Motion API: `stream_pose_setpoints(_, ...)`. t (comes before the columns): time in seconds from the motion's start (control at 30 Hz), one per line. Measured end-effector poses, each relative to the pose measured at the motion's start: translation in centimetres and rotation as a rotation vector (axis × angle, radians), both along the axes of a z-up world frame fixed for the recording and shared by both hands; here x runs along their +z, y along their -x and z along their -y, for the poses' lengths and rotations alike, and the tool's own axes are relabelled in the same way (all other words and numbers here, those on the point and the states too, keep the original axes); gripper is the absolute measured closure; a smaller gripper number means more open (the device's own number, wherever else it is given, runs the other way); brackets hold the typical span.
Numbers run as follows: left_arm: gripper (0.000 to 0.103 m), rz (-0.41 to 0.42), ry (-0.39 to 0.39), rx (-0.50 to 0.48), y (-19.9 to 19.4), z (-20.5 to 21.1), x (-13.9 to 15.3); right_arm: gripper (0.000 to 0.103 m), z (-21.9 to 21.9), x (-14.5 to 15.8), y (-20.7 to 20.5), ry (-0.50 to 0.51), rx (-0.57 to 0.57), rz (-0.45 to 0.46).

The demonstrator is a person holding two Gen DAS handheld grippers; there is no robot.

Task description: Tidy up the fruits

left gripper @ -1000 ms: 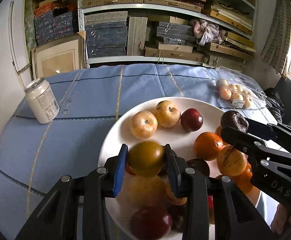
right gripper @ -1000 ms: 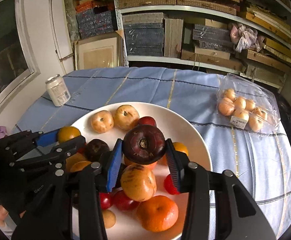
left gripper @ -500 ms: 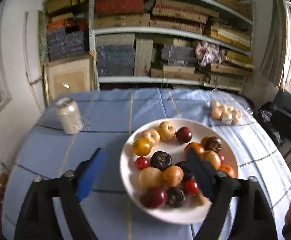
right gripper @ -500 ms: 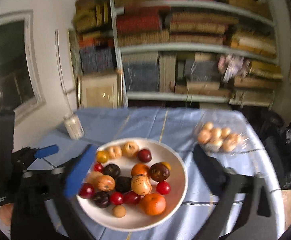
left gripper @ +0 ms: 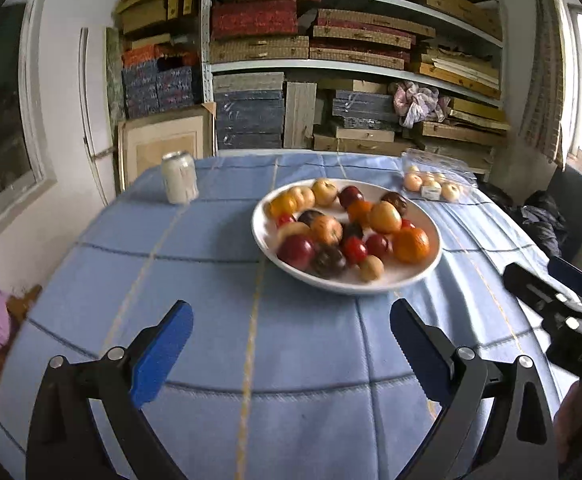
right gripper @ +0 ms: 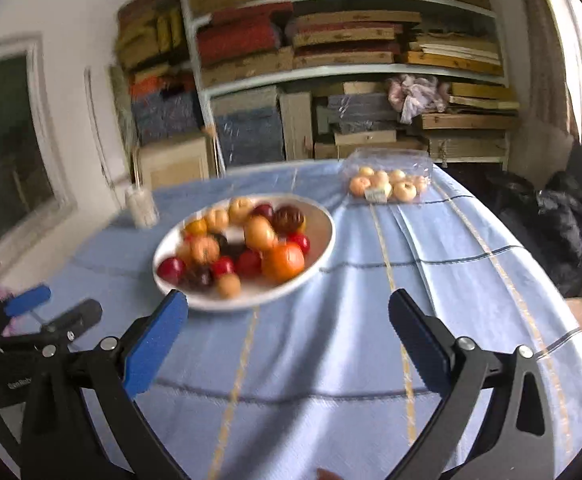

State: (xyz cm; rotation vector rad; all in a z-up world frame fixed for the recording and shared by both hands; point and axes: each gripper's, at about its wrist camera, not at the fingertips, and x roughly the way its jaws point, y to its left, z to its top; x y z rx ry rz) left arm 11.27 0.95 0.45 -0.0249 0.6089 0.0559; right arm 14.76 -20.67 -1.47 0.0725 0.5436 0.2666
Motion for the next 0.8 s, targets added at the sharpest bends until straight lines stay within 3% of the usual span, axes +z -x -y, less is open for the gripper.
stream_pose_setpoints(0.1,0.004,0.008,0.023,-0.014,0.3,0.0,-0.5,0.004,-0.4,-0.5,0.4,0.031,-0.017,0.01)
stream_pose_setpoints(0.27,0.004,0.0,-0.02,0.018,-0.4,-0.4,-1.2,0.004,-1.2,-1.8,-0.4,0.091,-0.026,-0.031)
stream_pose_setpoints(0.5,0.004,-0.029,0.041,0.024,-0.7,-1.8,-1.3,0.004,-1.6,-2.2,-0.5,0.089,-0.003,-0.031)
stream_pose_setpoints(0.8,0.004,-0.017,0.026,-0.003,-0.2,-1.1,-0.9,0.004,-2.1,-2.1,-0.1,0.088,0.016,-0.031)
